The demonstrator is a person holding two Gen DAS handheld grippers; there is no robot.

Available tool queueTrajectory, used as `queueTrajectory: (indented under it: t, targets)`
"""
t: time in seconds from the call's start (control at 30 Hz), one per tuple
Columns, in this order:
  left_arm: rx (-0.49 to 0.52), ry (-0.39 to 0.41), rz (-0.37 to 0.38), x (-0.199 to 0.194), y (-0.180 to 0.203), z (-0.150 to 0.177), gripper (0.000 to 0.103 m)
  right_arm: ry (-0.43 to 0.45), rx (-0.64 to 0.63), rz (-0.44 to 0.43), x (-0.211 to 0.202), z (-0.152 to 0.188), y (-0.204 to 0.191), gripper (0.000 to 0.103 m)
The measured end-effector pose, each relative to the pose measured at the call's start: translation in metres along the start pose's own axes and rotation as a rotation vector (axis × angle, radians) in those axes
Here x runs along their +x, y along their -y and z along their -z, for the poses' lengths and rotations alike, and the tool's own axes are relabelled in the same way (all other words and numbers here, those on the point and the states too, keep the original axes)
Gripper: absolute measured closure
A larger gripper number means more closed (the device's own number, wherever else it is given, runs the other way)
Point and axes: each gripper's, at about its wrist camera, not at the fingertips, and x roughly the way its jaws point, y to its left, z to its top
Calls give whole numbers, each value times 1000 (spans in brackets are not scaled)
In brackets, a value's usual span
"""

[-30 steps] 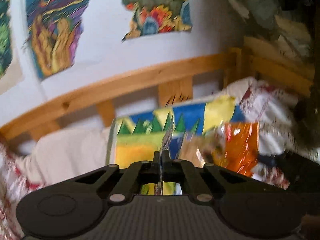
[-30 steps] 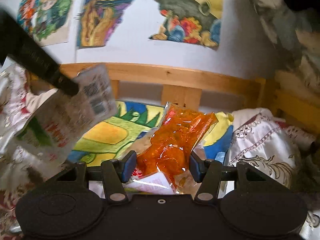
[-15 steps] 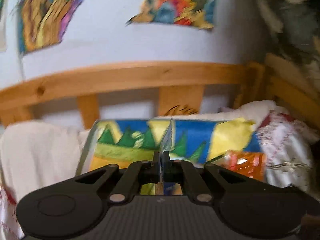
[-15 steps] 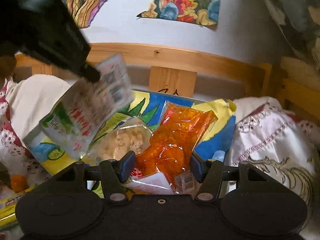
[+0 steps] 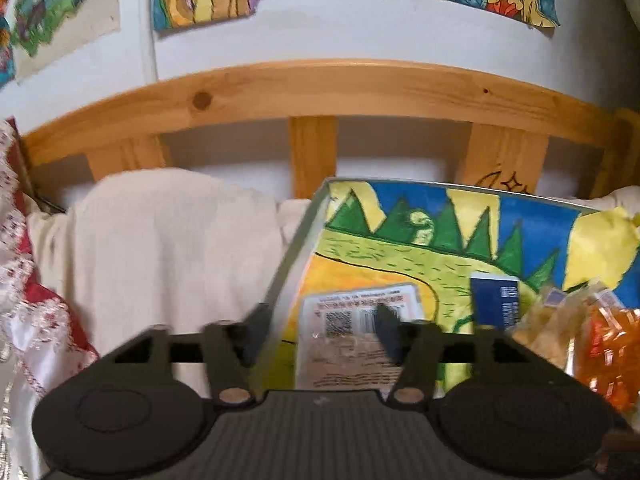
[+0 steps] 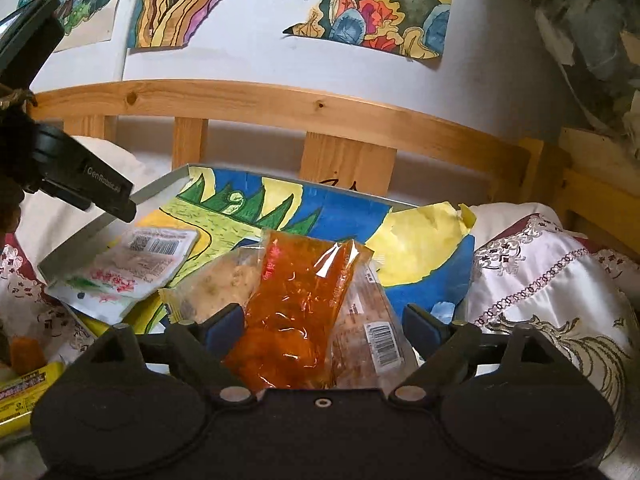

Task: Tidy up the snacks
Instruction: 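Open the left tool over the tray while the right releases the orange jelly bag there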

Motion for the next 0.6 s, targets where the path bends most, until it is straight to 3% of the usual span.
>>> queueTrajectory:
  t: [0.07,0.17,0.33,0.6]
  targets:
    - [5,38,-25,-7,3,4,13,11,6,0,-3,0,0,10]
    - [15,71,-51,-18,6,11,6,44,37,-5,-10,-3,3,5]
    - [2,127,-75,-41,2,21,1,132,79,-11,-28,-11,7,1]
    - [-34,132,-79,-90,-11,25,1,231,108,-35,-64,-25,5,1]
